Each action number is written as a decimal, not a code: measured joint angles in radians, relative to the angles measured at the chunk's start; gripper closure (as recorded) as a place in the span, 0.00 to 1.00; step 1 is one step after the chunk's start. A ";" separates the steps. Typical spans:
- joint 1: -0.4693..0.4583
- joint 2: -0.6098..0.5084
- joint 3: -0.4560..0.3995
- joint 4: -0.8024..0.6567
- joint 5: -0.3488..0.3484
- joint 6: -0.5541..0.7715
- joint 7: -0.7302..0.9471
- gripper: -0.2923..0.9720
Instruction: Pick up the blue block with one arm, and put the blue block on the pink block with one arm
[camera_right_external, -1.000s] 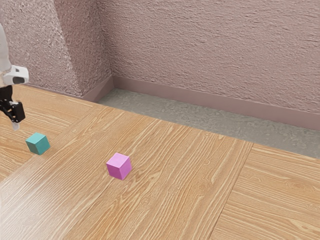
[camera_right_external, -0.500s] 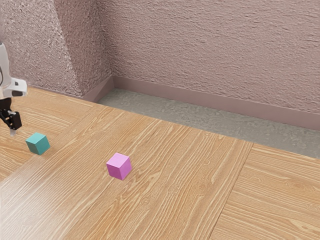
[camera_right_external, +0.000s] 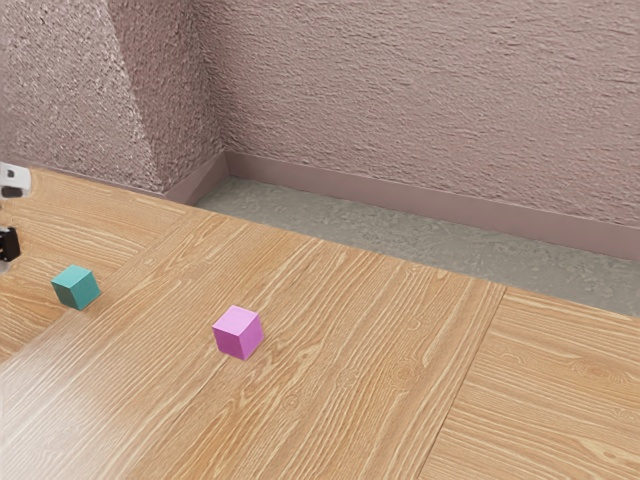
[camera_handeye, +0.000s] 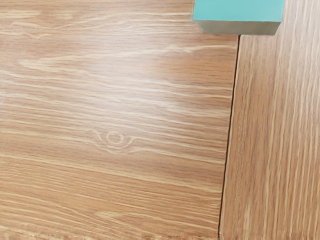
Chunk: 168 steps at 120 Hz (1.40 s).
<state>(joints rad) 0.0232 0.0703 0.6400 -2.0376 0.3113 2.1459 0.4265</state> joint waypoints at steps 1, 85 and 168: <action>0.006 0.002 0.000 0.001 -0.002 0.001 0.002 0.23; 0.193 0.293 -0.175 0.214 -0.271 0.089 0.197 0.23; 0.279 0.433 -0.302 0.276 -0.404 0.144 0.289 0.23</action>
<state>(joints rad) 0.3025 0.5036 0.3383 -1.7611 -0.0924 2.2899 0.7154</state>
